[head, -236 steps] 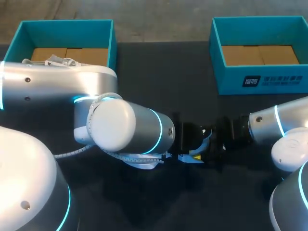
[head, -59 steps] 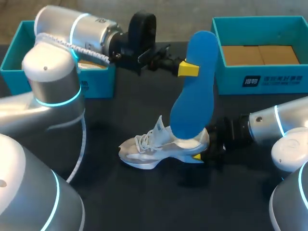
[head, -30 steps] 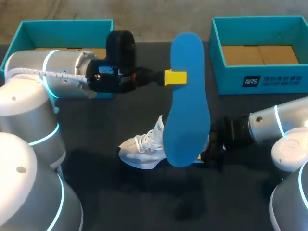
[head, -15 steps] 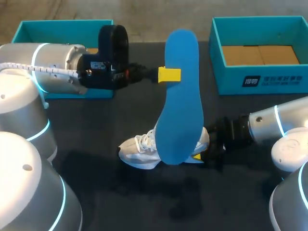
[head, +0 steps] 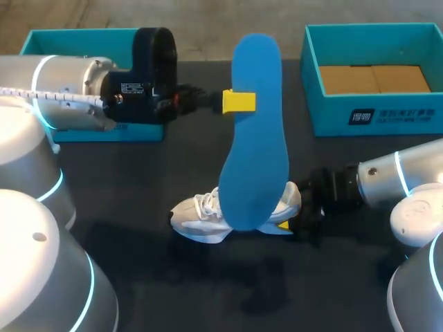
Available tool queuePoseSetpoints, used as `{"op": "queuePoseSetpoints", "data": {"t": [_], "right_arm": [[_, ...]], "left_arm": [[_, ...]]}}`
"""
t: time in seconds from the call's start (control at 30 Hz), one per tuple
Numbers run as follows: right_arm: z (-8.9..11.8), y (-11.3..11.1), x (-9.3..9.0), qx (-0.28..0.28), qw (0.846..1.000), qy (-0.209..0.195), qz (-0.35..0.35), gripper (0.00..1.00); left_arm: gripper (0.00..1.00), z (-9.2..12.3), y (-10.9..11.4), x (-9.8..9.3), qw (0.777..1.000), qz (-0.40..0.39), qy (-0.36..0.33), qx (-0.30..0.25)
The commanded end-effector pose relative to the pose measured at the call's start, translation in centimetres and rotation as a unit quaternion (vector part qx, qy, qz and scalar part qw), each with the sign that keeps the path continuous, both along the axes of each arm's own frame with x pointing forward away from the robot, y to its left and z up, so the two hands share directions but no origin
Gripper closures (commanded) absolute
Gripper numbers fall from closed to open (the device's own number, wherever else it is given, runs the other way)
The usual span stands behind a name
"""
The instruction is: Take the shoe out of the shoebox, open the shoe tongue, remove and reinsert the insole, then place the shoe into the shoebox
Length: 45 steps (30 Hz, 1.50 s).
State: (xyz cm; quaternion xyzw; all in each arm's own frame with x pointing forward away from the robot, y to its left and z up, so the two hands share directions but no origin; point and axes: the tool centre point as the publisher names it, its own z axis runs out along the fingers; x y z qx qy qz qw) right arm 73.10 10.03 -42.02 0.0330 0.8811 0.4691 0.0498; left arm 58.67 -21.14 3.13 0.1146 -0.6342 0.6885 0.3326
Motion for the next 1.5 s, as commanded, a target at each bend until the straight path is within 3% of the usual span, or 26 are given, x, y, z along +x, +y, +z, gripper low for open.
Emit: {"op": "queuePoseSetpoints", "data": {"t": [0.03,0.27,0.3,0.33,0.37,0.77,1.17,1.5], "right_arm": [[-0.1,0.2,0.1,-0.003,1.000,0.000,-0.001,1.00],[-0.1,0.2,0.1,-0.003,1.000,0.000,-0.001,0.98],[-0.1,0.2,0.1,-0.003,1.000,0.000,-0.001,0.76],[-0.1,0.2,0.1,-0.003,1.000,0.000,-0.001,0.31],[-0.1,0.2,0.1,-0.003,1.000,0.000,-0.001,0.00],[-0.1,0.2,0.1,-0.003,1.000,0.000,-0.001,0.00],[1.3,-1.1,0.0,-0.075,0.997,0.001,-0.016,0.00],[4.6,-1.5,0.0,-0.175,0.985,0.000,-0.016,0.00]], "left_arm": [[1.00,-0.1,0.1,-0.3,1.000,0.002,0.000,0.000],[1.00,-0.1,0.1,-0.3,1.000,0.002,0.000,0.000],[1.00,-0.1,0.1,-0.3,1.000,0.002,0.000,0.000],[1.00,-0.1,0.1,-0.3,1.000,0.002,0.000,0.000],[1.00,-0.1,0.1,-0.3,1.000,0.002,0.000,0.000],[1.00,-0.1,0.1,-0.3,1.000,0.002,0.000,0.000],[1.00,-0.1,0.1,-0.3,1.000,0.002,0.000,0.000],[1.00,-0.1,0.1,-0.3,1.000,0.002,0.000,0.000]]}}
